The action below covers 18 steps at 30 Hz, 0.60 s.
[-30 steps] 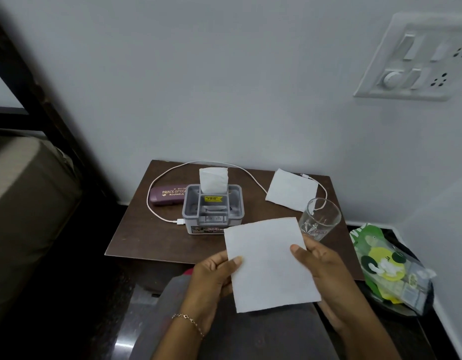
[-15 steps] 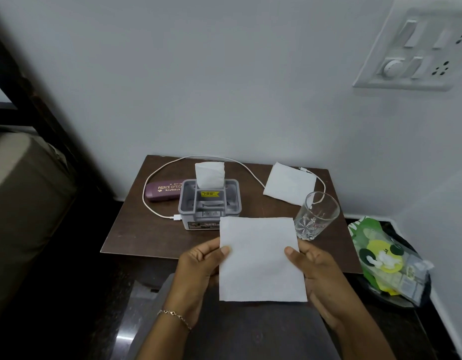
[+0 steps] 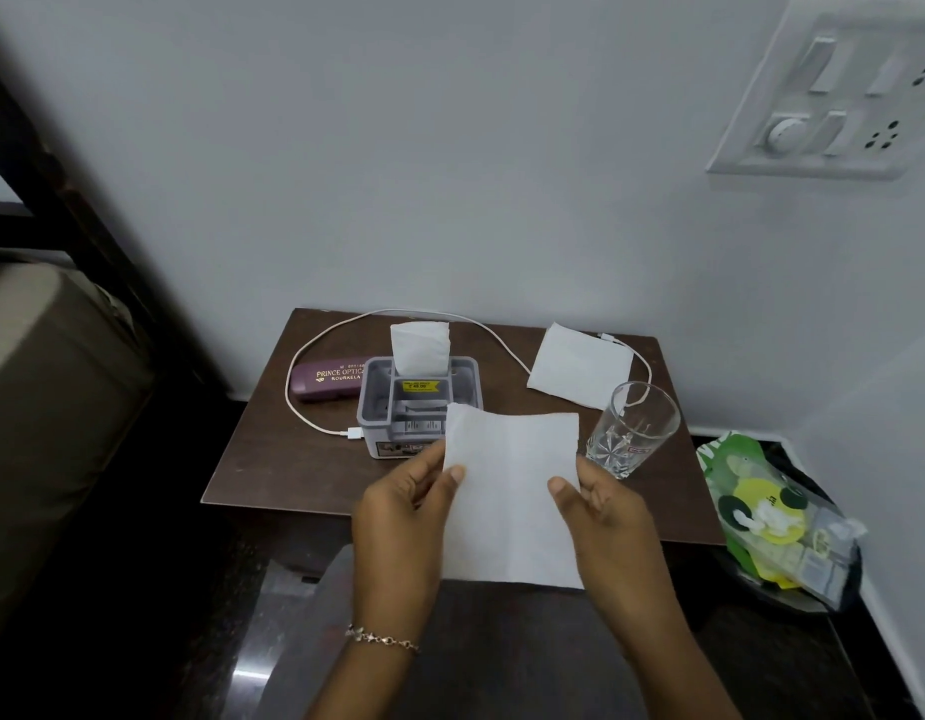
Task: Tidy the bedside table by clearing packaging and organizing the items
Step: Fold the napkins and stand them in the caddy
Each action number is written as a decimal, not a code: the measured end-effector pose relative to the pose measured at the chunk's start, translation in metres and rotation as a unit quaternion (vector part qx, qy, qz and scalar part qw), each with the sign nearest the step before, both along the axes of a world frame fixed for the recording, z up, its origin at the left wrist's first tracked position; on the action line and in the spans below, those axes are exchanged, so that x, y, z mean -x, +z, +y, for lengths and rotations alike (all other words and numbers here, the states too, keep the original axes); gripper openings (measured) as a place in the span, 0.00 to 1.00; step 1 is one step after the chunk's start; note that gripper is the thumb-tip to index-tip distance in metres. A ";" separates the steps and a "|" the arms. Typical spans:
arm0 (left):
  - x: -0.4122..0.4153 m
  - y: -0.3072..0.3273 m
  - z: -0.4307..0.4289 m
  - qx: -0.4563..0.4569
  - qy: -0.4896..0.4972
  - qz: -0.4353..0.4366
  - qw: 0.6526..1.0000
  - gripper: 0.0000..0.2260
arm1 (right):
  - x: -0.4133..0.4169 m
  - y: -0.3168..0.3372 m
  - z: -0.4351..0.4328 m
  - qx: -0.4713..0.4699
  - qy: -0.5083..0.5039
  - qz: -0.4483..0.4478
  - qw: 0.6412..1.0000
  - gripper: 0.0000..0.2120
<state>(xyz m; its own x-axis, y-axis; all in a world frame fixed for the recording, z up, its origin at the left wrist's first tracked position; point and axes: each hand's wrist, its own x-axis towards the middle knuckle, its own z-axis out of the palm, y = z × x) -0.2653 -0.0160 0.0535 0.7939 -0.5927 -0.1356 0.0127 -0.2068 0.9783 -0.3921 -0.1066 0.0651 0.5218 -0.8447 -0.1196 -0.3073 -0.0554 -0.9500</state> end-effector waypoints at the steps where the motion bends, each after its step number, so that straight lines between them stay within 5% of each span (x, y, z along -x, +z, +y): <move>1: 0.000 0.003 0.000 -0.005 -0.003 -0.007 1.000 0.15 | -0.002 0.002 0.002 0.010 -0.003 -0.009 1.000 0.10; 7: 0.004 0.005 0.002 -0.034 -0.043 -0.054 0.997 0.34 | -0.004 0.003 0.008 -0.017 -0.023 -0.035 0.999 0.09; 18: 0.040 0.003 -0.005 -0.027 -0.071 -0.213 0.974 0.36 | -0.029 -0.007 0.027 -0.071 -0.042 -0.083 0.993 0.12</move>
